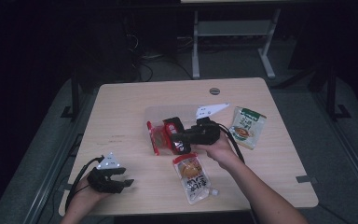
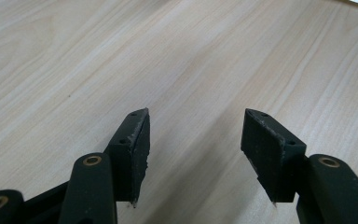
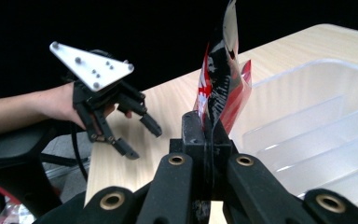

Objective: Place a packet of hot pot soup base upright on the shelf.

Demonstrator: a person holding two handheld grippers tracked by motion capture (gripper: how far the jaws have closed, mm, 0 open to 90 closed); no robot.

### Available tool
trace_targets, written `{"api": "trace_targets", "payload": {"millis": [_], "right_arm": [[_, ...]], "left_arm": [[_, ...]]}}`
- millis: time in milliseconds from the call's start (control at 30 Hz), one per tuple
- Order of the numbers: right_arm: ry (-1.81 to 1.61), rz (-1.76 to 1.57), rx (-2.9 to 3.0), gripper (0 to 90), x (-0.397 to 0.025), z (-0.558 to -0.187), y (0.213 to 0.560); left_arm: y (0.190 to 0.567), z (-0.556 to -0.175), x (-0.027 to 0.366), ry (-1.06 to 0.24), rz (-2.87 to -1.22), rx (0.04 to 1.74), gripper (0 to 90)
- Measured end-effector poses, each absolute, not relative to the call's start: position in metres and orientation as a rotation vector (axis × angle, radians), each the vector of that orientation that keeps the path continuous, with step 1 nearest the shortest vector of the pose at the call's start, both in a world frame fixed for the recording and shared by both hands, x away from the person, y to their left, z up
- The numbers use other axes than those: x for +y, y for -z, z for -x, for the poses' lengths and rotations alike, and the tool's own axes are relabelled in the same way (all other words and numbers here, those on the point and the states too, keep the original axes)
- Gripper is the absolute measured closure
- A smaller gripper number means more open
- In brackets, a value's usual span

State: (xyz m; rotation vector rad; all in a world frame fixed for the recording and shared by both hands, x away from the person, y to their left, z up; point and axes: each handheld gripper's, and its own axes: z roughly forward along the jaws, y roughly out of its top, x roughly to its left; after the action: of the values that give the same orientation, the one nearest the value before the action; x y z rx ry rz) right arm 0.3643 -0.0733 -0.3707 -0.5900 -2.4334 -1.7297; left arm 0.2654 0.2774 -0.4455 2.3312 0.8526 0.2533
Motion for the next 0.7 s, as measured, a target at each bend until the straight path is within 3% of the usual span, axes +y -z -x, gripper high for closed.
{"api": "trace_targets", "payload": {"millis": [700], "right_arm": [[1.776,0.684,-2.448,90.0,-0.066,-0.396,0.363]], "left_arm": [[0.445,-0.264,0.277,-0.239,-2.316,0.844,41.1]]}}
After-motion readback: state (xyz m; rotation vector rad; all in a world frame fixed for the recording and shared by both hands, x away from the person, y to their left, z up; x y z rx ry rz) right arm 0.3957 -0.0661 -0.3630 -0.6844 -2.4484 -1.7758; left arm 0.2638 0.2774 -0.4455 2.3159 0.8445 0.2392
